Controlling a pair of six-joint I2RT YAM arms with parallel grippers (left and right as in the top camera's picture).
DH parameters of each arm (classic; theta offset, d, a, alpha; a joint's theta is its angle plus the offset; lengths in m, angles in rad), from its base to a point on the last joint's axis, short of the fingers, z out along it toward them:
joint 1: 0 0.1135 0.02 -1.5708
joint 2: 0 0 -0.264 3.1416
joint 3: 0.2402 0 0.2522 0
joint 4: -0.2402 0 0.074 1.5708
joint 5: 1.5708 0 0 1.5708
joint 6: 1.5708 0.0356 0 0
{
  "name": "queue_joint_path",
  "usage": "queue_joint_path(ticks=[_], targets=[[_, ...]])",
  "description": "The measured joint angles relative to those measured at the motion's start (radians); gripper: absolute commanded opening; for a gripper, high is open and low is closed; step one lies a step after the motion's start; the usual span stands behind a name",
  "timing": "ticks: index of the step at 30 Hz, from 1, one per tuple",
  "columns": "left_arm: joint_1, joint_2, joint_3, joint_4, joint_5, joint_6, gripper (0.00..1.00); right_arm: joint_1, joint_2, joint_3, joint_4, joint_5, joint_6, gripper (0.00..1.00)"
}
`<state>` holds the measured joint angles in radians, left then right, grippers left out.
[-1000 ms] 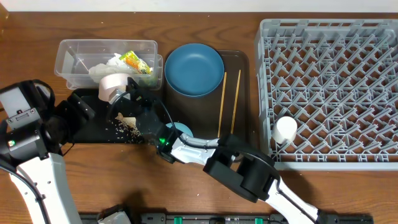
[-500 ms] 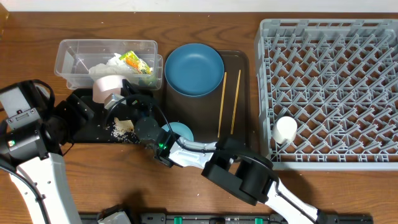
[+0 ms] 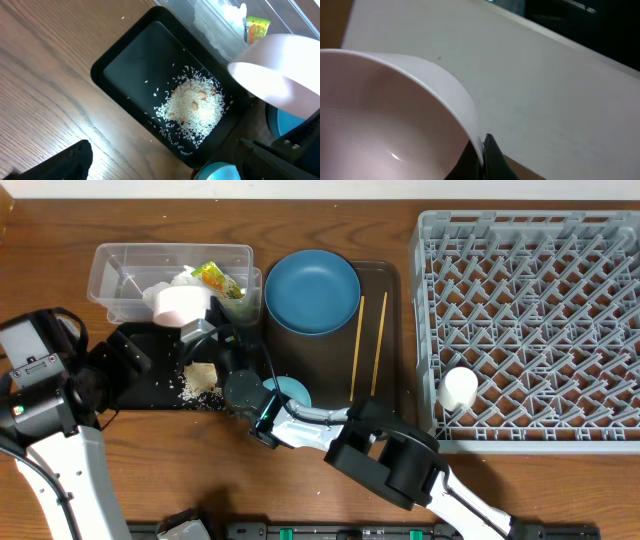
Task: Sort waste into correct bins and load items into the dishwasher rack
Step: 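Carry the pink bowl over the black tray and tip out the rice, then move the pink bowl to the dish rack and release it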
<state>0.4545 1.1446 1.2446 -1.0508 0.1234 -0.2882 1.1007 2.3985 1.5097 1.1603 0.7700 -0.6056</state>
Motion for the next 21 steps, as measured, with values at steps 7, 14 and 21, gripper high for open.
queue_joint_path(ticks=[7,14,21], targets=[[0.000,0.000,0.000,0.000,0.000,0.000,0.91,-0.002,0.000,0.000,0.129,0.075,0.003,0.01],[0.000,0.000,0.000,0.000,0.000,0.000,0.91,-0.035,-0.004,0.000,0.280,0.095,-0.011,0.01],[0.000,0.000,0.000,0.000,0.000,0.000,0.92,-0.117,-0.065,0.000,0.220,0.081,-0.016,0.01]])
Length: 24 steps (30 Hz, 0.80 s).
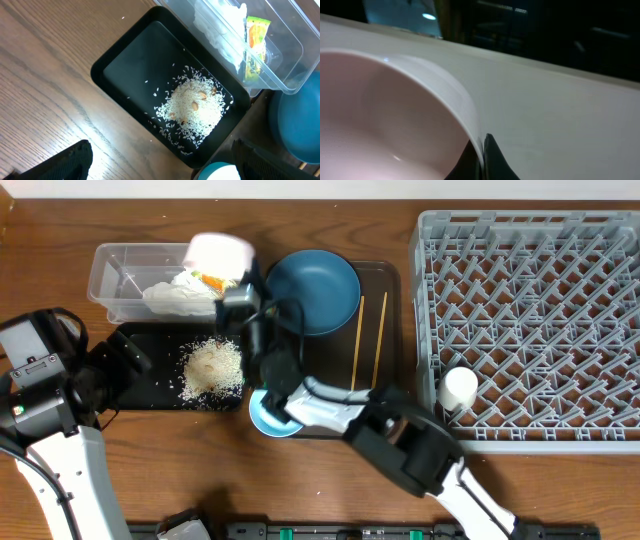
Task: Sort waste into correct bins and load items into the dishwasher rack
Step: 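Move the pink bowl to the dish rack and release it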
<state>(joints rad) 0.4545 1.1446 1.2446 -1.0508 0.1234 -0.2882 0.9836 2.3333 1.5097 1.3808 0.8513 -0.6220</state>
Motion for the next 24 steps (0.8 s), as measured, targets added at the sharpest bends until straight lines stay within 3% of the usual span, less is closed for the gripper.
queue_joint_path(ticks=[4,8,14,18,24], targets=[[0.000,0.000,0.000,0.000,0.000,0.000,0.92,-0.052,-0.094,-0.015,-0.198,-0.047,0.010,0.01],[0.000,0.000,0.000,0.000,0.000,0.000,0.91,-0.098,-0.227,-0.045,-0.517,-0.110,0.069,0.01],[0.000,0.002,0.000,0.000,0.000,0.000,0.92,-0.190,-0.506,-0.065,-1.135,-0.285,0.323,0.01],[0.001,0.004,0.001,-0.001,0.000,0.000,0.91,-0.309,-0.714,-0.064,-1.435,-0.369,0.457,0.01],[0.001,0.005,0.001,0.000,0.000,0.000,0.92,-0.497,-0.940,-0.058,-1.756,-0.388,0.573,0.01]])
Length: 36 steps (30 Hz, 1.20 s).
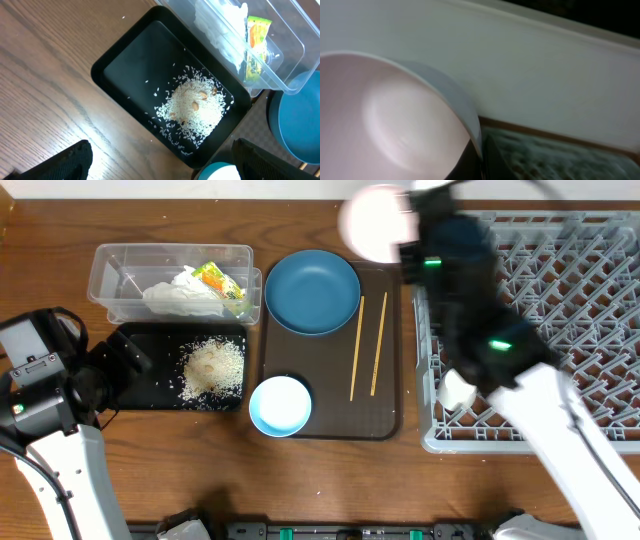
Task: Sort waste into correct bins and load items into the dishwasher rack
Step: 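Move the pink bowl to the dish rack and release it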
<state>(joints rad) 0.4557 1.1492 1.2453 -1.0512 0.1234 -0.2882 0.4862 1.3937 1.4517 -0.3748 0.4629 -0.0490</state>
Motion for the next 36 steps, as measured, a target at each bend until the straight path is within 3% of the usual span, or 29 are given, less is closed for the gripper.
queue_joint_path(ticks=[5,8,14,23,29,36], targets=[[0.000,0.000,0.000,0.000,0.000,0.000,0.92,-0.135,-0.026,0.002,-0.160,0.048,0.043,0.01],[0.000,0.000,0.000,0.000,0.000,0.000,0.92,-0.192,0.023,-0.001,-0.167,0.121,0.048,0.01],[0.000,0.000,0.000,0.000,0.000,0.000,0.92,-0.267,0.183,-0.004,-0.061,0.269,-0.012,0.01],[0.000,0.000,0.000,0.000,0.000,0.000,0.92,-0.274,0.447,-0.010,0.193,0.596,-0.286,0.01],[0.000,0.000,0.000,0.000,0.000,0.000,0.92,-0.269,0.552,-0.010,0.219,0.736,-0.393,0.01],[0.000,0.000,0.000,0.000,0.000,0.000,0.92,-0.263,0.610,-0.010,0.224,0.776,-0.423,0.01]])
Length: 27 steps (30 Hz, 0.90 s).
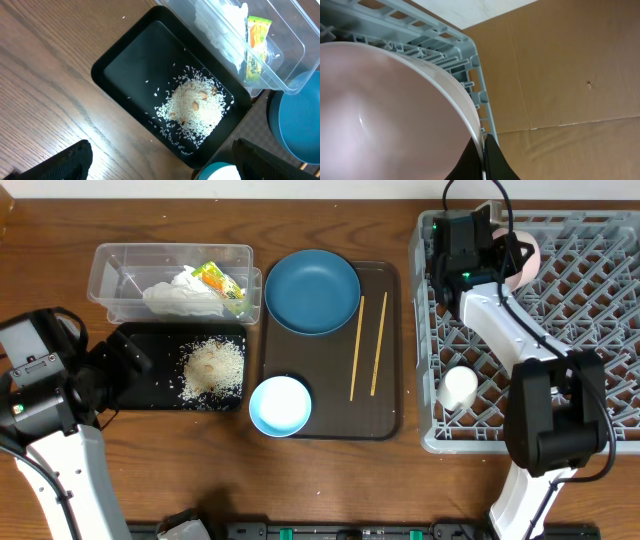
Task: Sort waste into correct bins and load items into the dishwasher rack
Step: 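Move the pink bowl to the dish rack and release it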
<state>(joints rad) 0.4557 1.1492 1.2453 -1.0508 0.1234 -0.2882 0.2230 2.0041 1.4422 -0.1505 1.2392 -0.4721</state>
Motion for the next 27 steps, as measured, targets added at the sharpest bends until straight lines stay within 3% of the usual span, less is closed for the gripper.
queue_joint_path(ticks=[6,9,12,15,27], targets=[[0.000,0.000,0.000,0.000,0.000,0.000,0.92,0.033,0.002,0.000,-0.028,-0.018,-0.005,0.02],[0.000,0.000,0.000,0.000,0.000,0.000,0.92,0.063,0.002,0.000,-0.061,-0.042,-0.002,0.25],[0.000,0.000,0.000,0.000,0.000,0.000,0.92,0.094,0.008,-0.002,-0.084,-0.063,-0.010,0.59],[0.000,0.000,0.000,0.000,0.000,0.000,0.92,0.119,0.016,-0.003,-0.090,-0.072,-0.010,0.75],[0.000,0.000,0.000,0.000,0.000,0.000,0.92,0.202,0.001,-0.007,0.029,-0.097,-0.010,0.89]])
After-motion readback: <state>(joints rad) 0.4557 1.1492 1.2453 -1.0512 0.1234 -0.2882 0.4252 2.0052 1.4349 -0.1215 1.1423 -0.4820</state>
